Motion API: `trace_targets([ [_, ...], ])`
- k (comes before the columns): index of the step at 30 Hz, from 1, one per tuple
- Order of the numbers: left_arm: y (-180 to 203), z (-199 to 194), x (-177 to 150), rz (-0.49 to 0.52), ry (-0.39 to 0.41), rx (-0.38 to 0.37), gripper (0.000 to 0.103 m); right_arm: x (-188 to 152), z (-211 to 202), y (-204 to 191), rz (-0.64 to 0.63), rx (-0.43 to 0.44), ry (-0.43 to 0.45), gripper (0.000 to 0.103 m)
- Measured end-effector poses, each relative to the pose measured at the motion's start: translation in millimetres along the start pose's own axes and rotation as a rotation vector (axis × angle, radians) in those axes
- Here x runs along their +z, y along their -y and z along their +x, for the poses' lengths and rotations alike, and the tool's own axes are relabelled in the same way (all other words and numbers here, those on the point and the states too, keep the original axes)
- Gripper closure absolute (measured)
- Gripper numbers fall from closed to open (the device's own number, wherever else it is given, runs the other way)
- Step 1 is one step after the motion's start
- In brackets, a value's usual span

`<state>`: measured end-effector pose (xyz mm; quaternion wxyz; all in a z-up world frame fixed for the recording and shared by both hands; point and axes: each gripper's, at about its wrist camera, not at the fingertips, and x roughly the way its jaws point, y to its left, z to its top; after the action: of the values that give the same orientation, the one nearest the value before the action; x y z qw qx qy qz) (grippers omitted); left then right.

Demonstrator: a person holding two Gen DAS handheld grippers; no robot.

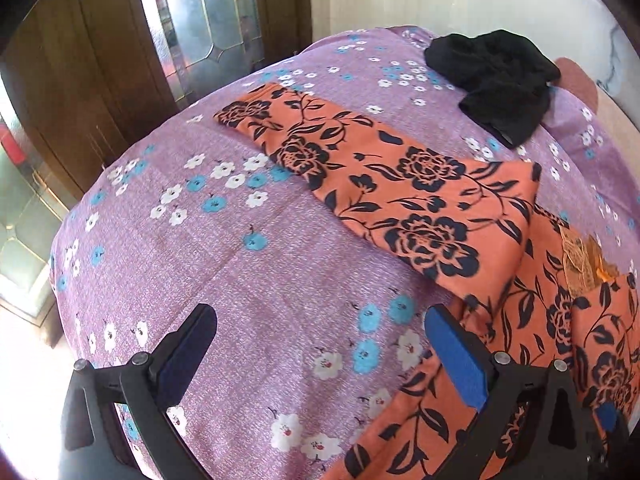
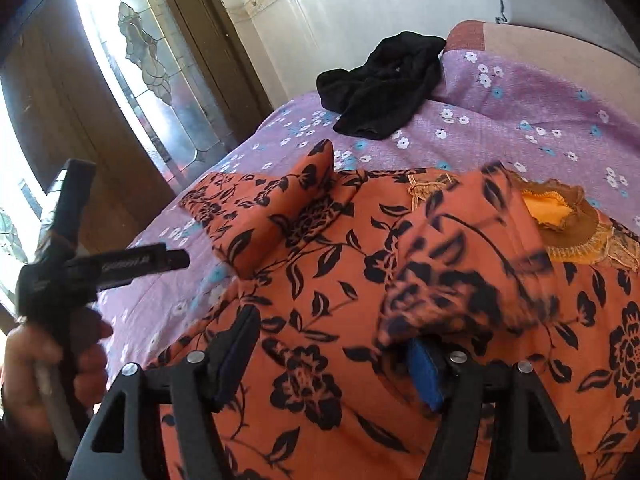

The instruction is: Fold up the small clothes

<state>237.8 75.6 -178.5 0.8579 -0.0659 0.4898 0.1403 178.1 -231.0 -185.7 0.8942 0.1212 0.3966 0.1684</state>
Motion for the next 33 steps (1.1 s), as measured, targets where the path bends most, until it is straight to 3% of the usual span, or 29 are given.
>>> trace_targets([
  [4, -16, 8, 6, -0.058, -0.031, -0.008, 0.0, -7, -8, 53, 0.268, 0.033, -0.007, 0.03],
  [7, -31, 14, 10, -0.105, -0.045, 0.01, 0.0, 3, -12, 65, 0.397, 0.088, 0.061, 0.029],
  [11, -49, 23, 14, -0.147, -0.065, 0.026, 0.0, 37, -33, 8, 0.201, 0.12, 0.183, 0.029],
  [13, -58, 28, 16, -0.163, -0.077, 0.035, 0.0, 45, -32, -21, 0.095, 0.122, 0.172, 0.029],
  [16, -71, 31, 17, -0.202, -0.091, 0.028, 0.0, 42, -21, -35, 0.033, 0.137, 0.127, 0.029],
  [18, -78, 32, 18, -0.226, -0.094, 0.026, 0.0, 35, -9, -34, 0.027, 0.077, 0.09, 0.029],
  [24, -95, 37, 21, -0.283, -0.111, 0.015, 0.0, 18, 27, -14, 0.13, 0.018, -0.039, 0.029],
  [27, -99, 40, 22, -0.304, -0.124, 0.007, 0.0, 10, 56, -10, 0.135, -0.047, -0.175, 0.039],
  [28, -99, 40, 22, -0.303, -0.124, 0.006, 0.0, 9, 60, -12, 0.12, -0.081, -0.189, 0.051],
  [30, -98, 40, 24, -0.291, -0.12, 0.003, 0.0, 13, 60, -20, 0.1, -0.094, -0.165, 0.057],
  [31, -97, 39, 25, -0.285, -0.118, -0.001, 0.0, 15, 59, -23, 0.112, -0.071, -0.15, 0.064],
  [33, -94, 39, 27, -0.276, -0.11, -0.022, 0.0, 18, 57, -29, 0.12, -0.055, -0.114, 0.065],
])
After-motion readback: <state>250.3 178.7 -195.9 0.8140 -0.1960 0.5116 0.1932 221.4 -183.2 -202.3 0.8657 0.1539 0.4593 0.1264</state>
